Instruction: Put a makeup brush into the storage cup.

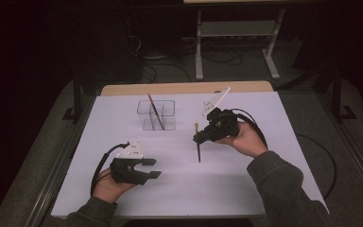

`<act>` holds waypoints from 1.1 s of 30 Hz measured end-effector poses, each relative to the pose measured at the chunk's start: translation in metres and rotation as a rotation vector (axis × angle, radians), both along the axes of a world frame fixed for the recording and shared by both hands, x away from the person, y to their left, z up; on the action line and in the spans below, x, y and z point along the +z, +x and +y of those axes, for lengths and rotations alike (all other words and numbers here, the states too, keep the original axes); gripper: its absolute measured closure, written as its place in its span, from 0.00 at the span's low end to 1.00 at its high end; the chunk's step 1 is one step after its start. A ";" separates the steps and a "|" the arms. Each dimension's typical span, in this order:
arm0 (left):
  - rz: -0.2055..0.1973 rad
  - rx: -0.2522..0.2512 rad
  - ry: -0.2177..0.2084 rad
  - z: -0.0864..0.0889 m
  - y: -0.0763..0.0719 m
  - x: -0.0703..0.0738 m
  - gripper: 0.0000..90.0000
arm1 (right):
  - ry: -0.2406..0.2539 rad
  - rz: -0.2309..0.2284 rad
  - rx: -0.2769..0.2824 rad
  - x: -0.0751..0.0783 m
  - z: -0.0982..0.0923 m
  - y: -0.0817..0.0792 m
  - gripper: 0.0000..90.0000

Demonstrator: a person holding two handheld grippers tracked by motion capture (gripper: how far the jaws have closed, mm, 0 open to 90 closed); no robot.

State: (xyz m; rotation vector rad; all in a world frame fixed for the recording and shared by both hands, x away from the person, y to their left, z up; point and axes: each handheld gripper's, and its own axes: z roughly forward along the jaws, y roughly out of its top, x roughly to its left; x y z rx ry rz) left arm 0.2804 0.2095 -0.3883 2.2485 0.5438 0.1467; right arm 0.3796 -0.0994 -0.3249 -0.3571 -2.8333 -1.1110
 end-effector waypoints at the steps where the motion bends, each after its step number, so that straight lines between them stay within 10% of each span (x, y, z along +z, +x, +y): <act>1: 0.003 0.003 -0.001 0.000 0.000 0.000 0.56 | 0.006 -0.006 0.007 0.001 0.000 0.001 0.92; 33: -0.001 0.033 -0.038 0.014 -0.003 0.002 0.49 | 0.003 -0.032 -0.004 0.027 0.011 0.028 0.92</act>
